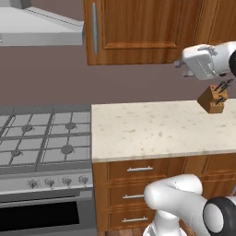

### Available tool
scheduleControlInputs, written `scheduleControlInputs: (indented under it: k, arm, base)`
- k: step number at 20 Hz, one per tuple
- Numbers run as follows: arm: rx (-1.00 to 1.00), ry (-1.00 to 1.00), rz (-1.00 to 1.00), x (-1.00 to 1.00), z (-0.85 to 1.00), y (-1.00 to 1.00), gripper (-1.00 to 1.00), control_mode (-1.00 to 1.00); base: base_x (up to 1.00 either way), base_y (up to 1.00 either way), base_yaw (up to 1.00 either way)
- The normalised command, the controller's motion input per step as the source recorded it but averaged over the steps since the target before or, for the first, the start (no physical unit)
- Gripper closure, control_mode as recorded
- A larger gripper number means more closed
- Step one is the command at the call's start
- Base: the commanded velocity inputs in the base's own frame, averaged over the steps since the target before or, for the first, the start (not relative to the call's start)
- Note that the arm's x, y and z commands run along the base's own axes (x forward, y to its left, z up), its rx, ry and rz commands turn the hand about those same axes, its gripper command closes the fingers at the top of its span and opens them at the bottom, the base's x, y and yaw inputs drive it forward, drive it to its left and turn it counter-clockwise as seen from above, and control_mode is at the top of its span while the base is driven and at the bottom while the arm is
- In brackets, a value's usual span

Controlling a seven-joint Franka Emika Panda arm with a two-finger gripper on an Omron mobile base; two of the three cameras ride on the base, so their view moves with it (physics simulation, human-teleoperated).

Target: Close all open cabinet doors.

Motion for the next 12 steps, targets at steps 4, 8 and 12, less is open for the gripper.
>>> scheduleControlInputs:
  k: [4,8,12]
  arm:
    - [-0.16,-0.11,0.00,-0.72,-0.05,0.00,-1.00,-1.00]
    - [-0.28,-0.09,-0.11,-0.65,-0.18,0.13,-1.00,-1.00]
    - [-0.28,0.01,-0.17,-0.21,-0.19,0.49,-1.00,-1.00]
  base:
    - [0.00,0.00,0.00]
    - [0.00,0.00,0.00]
    - [0.00,0.00,0.00]
